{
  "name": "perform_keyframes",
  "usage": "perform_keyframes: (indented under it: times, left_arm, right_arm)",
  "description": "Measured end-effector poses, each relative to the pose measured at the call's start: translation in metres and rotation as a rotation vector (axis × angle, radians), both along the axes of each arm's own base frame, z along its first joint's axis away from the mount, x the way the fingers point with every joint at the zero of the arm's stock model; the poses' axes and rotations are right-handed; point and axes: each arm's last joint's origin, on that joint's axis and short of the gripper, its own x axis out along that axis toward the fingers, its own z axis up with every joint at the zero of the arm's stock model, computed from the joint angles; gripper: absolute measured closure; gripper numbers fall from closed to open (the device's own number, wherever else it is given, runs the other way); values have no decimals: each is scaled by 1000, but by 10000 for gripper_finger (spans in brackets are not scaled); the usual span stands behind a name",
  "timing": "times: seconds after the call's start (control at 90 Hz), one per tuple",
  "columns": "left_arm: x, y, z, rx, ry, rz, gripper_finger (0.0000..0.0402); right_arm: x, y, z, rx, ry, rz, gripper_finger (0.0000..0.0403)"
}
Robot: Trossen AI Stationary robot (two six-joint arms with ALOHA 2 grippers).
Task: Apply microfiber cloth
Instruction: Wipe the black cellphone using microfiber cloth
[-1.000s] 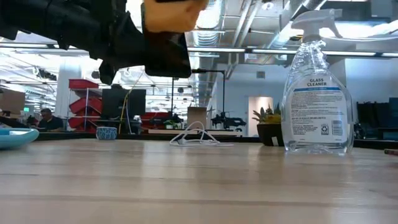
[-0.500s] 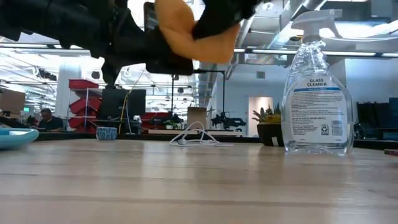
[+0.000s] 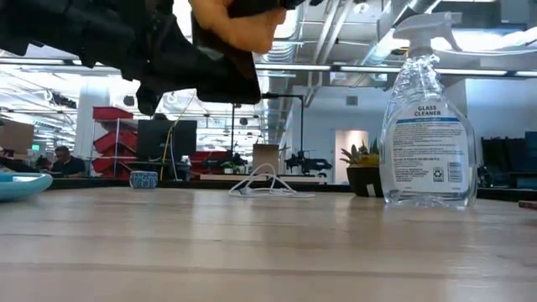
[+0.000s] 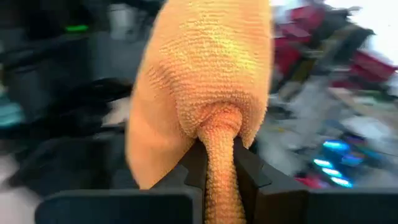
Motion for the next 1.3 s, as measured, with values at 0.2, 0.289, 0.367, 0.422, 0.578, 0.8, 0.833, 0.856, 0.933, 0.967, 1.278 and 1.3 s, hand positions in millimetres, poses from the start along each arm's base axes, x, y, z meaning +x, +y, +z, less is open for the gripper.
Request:
perform_keyframes:
  times: [0.2, 0.289, 0.367, 0.422, 0.578, 0.8, 0.833, 0.856, 0.933, 0.967, 1.278, 1.3]
  left_arm:
    - [0, 0, -2, 13, 11, 4, 389]
    - [0, 1, 0, 9, -2, 17, 389]
    - [1, 2, 2, 3, -21, 20, 389]
    - [1, 2, 4, 0, -27, 22, 389]
    - [1, 1, 2, -1, -17, 3, 389]
    - [1, 1, -1, 10, 8, -7, 389]
    - [0, 1, -3, 15, 22, -15, 389]
    - [0, 1, -3, 16, 24, -16, 389]
    - [1, 1, -2, 9, 10, -18, 389]
    - [1, 1, -1, 7, 7, -16, 389]
    - [1, 1, 3, -3, -19, -14, 389]
    - [1, 1, 3, -2, -17, -18, 389]
  right_arm:
    - [-1, 12, -36, -25, 168, 12, 383]
    - [-4, 20, -36, -165, 125, -120, 383]
    - [-2, 21, -26, -211, 38, -222, 383]
    - [-3, 18, -14, -233, -14, -300, 383]
    - [-2, 15, -4, -252, -20, -294, 383]
    - [4, 23, -37, -159, 150, 38, 382]
    - [4, 24, -41, -149, 175, 68, 382]
    - [3, 24, -42, -145, 188, 81, 382]
    - [2, 24, -42, -145, 192, 61, 382]
    - [2, 24, -41, -153, 174, 25, 382]
    - [0, 19, 0, -201, -38, -169, 382]
    - [1, 19, -2, -196, -27, -130, 382]
